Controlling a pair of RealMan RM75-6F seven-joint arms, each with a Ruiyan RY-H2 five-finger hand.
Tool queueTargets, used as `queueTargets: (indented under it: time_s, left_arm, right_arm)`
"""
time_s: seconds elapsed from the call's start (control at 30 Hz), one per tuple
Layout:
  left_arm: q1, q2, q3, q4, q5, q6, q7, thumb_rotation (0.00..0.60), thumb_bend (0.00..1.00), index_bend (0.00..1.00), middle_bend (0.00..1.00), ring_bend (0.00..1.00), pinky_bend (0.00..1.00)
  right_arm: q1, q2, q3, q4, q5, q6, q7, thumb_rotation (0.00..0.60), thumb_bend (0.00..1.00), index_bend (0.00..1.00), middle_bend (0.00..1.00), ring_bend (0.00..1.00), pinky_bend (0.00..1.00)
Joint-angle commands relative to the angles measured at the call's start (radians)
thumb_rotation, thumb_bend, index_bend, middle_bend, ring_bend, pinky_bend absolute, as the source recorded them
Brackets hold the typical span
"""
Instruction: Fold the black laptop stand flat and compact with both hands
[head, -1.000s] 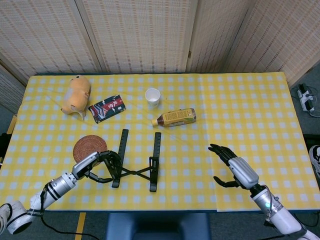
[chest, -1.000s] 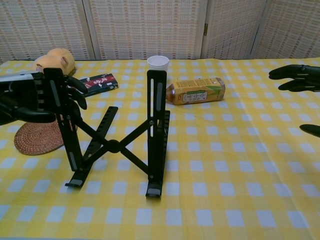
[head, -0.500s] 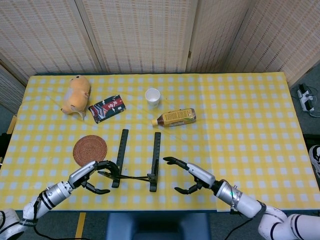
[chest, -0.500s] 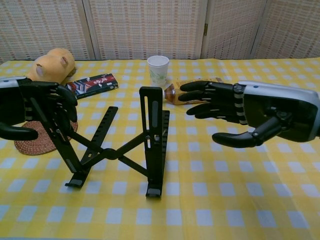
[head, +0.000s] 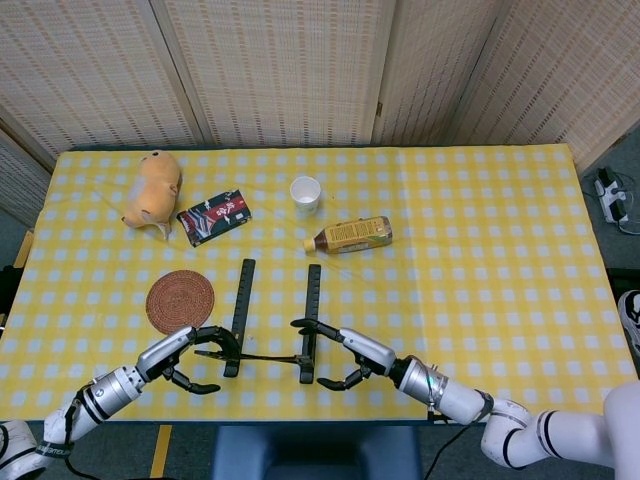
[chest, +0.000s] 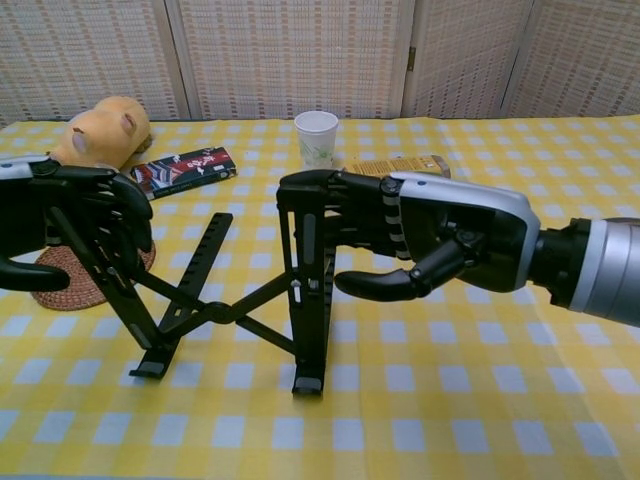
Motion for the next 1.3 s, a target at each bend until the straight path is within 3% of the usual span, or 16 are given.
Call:
queueTargets:
  time_s: [0.03,0.67,0.93,1.1,1.3]
  left_arm:
    - [-0.001,-0.002,-0.001,-0.003,-0.007,-0.002,0.003,0.6,0.22,0.38,0.43,0.42,0.33]
    - [-0.017,-0.004,-0.004,-0.019,-0.033,-0.022,0.025,0.6,0.22,0.36,0.43,0.41,0.33]
    - [-0.011,-0.011,-0.009,-0.017,-0.048,-0.025,0.052,0.6,0.22,0.34,0.38,0.27,0.33]
    - [-0.005,-0.014,-0.013,-0.013,-0.057,-0.022,0.07,0.6,0.22,0.33,0.36,0.24,0.3]
    - [0.023,-0.019,-0.033,-0.006,-0.089,-0.01,0.187,0.6,0.22,0.29,0.29,0.18,0.26]
  right_arm:
    - [0.011,-0.023,-0.01,0.021,0.015,0.007,0.047,0.6,0.39,0.0,0.09,0.1,0.0]
    - [0.063,-0.078,-0.106,0.085,0.068,-0.041,0.485,0.6,0.39,0.03,0.11,0.11,0.0]
    - [0.071,-0.076,-0.124,0.072,0.1,-0.066,0.598,0.6,0.39,0.03,0.11,0.1,0.0]
    - [0.071,-0.083,-0.134,0.073,0.1,-0.068,0.627,0.6,0.39,0.03,0.11,0.11,0.0]
    - [0.075,-0.09,-0.141,0.077,0.101,-0.069,0.666,0.6,0.39,0.03,0.11,0.1,0.0]
